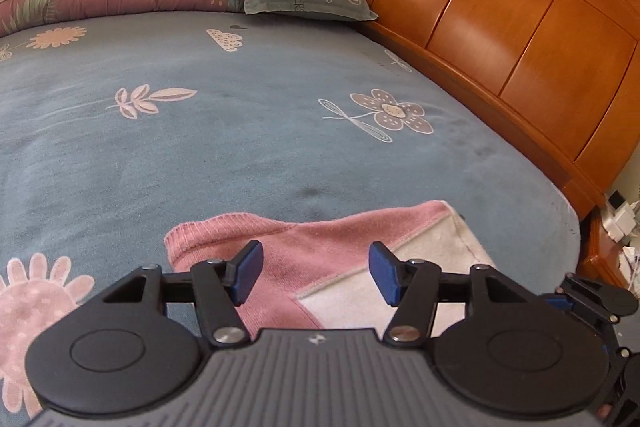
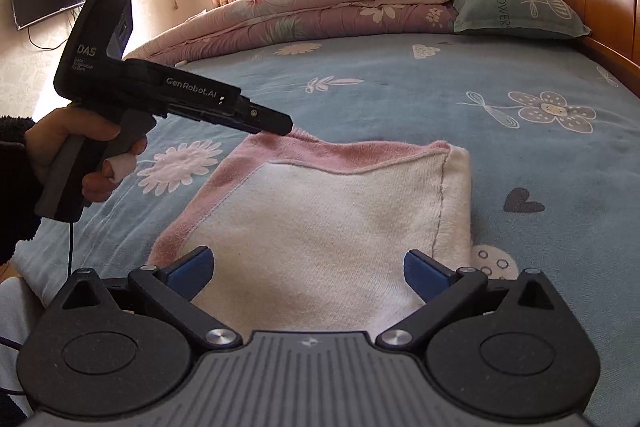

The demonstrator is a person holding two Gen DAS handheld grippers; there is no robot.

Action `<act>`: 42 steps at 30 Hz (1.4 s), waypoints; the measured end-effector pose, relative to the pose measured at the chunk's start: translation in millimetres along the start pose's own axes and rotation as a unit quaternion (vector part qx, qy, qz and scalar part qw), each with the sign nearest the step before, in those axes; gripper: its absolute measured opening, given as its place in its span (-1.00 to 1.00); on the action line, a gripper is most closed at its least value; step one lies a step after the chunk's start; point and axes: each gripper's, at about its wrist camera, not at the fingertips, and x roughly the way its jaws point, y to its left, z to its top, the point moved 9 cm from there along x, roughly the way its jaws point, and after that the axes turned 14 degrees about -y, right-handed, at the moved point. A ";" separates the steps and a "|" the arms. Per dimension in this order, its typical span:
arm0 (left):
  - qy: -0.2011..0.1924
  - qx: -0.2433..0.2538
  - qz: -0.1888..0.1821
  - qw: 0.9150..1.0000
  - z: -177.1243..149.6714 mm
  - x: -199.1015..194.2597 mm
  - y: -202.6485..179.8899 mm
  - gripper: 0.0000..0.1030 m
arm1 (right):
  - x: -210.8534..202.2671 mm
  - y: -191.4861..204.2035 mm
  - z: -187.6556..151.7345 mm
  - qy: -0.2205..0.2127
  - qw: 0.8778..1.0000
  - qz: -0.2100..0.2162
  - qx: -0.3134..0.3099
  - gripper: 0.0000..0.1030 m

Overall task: Fold clothes
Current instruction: 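Move both open tools back over the folded sweater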

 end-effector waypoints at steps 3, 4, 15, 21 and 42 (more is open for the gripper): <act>0.017 -0.057 -0.042 0.997 -12.8 -11.4 -8.3 0.16 | 19.6 -3.0 21.4 -0.010 1.000 0.006 -0.025 1.00; 0.020 -0.070 -0.047 0.996 -17.8 -11.5 -7.8 0.18 | 29.6 -3.4 24.4 -0.008 0.999 0.011 -0.036 1.00; 0.031 -0.092 -0.021 0.995 -28.7 -12.6 0.4 0.17 | 53.1 -26.5 8.3 0.040 0.994 -0.032 -0.100 1.00; 0.039 -0.087 -0.043 0.994 -41.7 -44.4 -28.0 0.27 | -7.4 6.6 9.7 0.033 0.997 0.033 -0.067 1.00; 0.049 0.030 0.086 0.995 -74.8 -95.9 -57.1 0.50 | -66.9 40.4 -53.6 0.082 0.996 0.010 -0.036 1.00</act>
